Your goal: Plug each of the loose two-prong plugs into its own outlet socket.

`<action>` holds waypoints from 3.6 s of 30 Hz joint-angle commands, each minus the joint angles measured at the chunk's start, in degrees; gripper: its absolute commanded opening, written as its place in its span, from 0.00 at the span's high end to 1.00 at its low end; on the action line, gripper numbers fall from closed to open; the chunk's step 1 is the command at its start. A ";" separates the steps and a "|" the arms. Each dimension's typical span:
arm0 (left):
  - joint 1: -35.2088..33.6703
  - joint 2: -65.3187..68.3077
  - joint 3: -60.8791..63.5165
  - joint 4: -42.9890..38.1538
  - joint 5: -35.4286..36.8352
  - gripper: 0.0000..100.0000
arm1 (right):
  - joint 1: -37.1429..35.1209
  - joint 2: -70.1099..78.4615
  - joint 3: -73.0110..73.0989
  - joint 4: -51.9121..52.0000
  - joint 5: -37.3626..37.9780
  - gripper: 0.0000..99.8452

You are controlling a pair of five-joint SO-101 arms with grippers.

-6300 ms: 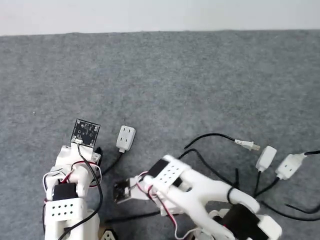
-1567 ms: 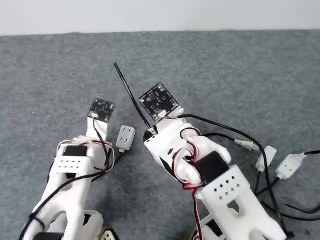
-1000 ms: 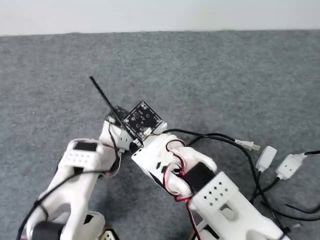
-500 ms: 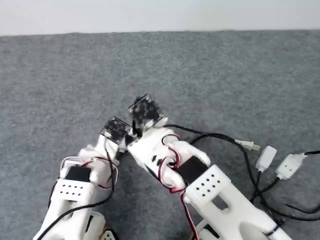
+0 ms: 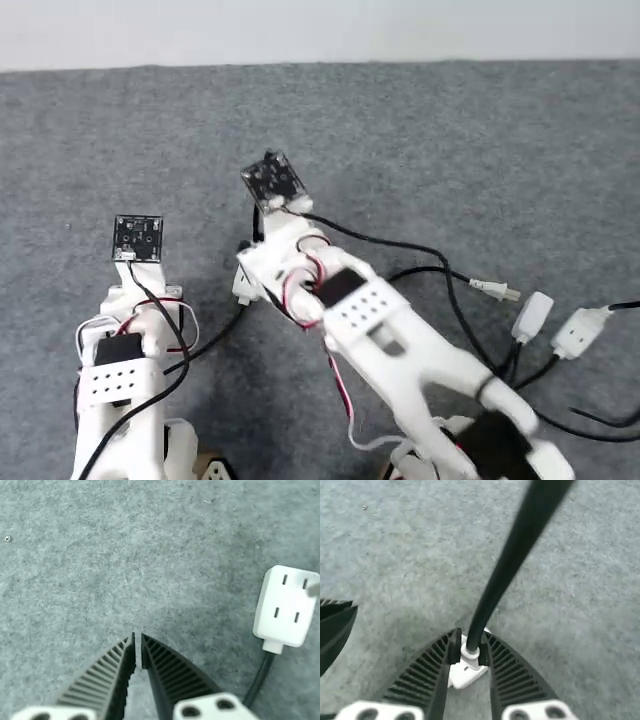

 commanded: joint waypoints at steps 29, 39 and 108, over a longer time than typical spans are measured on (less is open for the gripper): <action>-0.44 -0.97 -2.86 -1.67 0.53 0.99 | 2.86 13.41 -10.29 -2.24 -0.62 0.99; -0.44 -1.05 -2.59 -1.49 -0.09 0.99 | 3.12 13.67 -10.20 -2.42 -0.62 0.99; 0.70 -1.05 -1.89 -1.41 -2.55 0.99 | 0.22 31.96 -28.22 28.00 25.14 0.99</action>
